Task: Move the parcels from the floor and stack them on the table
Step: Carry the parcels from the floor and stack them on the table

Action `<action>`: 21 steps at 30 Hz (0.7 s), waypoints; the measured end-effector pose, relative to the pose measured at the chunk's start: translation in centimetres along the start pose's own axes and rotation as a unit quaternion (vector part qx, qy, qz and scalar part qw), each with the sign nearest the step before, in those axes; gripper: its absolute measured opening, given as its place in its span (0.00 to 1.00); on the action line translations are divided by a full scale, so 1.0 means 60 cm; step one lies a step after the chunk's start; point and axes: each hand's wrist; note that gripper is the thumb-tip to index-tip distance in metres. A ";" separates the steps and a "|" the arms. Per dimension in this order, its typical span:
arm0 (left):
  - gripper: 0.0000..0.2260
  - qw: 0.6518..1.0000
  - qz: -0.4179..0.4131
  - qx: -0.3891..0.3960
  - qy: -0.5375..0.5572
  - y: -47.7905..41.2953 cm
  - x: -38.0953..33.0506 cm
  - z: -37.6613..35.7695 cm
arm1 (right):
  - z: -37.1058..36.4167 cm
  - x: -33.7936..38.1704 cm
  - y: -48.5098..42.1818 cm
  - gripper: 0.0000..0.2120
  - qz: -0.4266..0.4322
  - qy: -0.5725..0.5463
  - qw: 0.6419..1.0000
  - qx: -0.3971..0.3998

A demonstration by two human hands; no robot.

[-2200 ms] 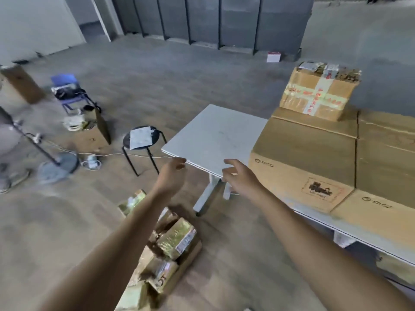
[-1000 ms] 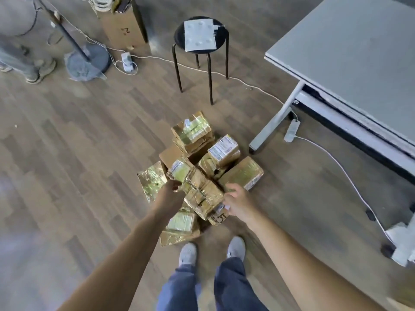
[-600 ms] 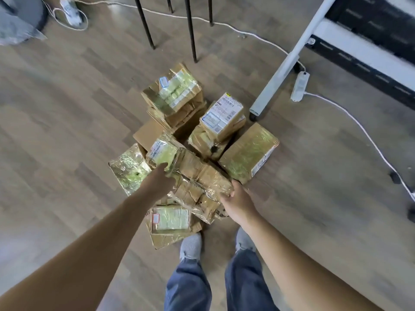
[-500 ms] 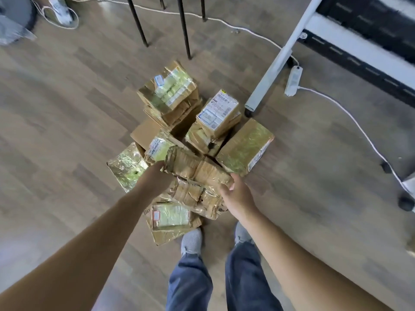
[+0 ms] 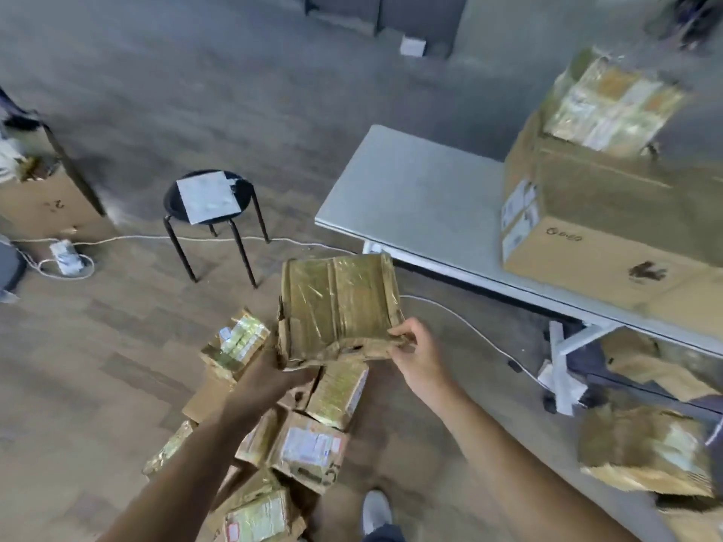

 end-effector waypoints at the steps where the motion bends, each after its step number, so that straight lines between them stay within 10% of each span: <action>1: 0.16 1.000 -0.027 0.004 -0.014 0.000 -0.035 -0.011 | 0.028 0.018 0.008 0.21 0.014 0.001 1.000 -0.022; 10: 0.10 0.980 -0.193 -0.038 -0.002 -0.029 -0.294 -0.138 | 0.317 0.110 0.060 0.17 0.140 -0.116 0.973 -0.143; 14: 0.24 0.969 -0.241 -0.014 0.048 -0.064 -0.413 -0.238 | 0.471 0.091 0.063 0.16 0.088 -0.175 0.971 -0.139; 21: 0.13 0.932 -0.347 -0.001 -0.109 -0.142 -0.564 -0.479 | 0.730 -0.009 0.102 0.11 0.156 -0.276 0.942 -0.108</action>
Point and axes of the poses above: each hand's wrist, its own y-axis away from the middle knuckle, its own z-axis out of the back of the hand, x = y × z, and after that the axes turned 12 degrees about x, right-handed
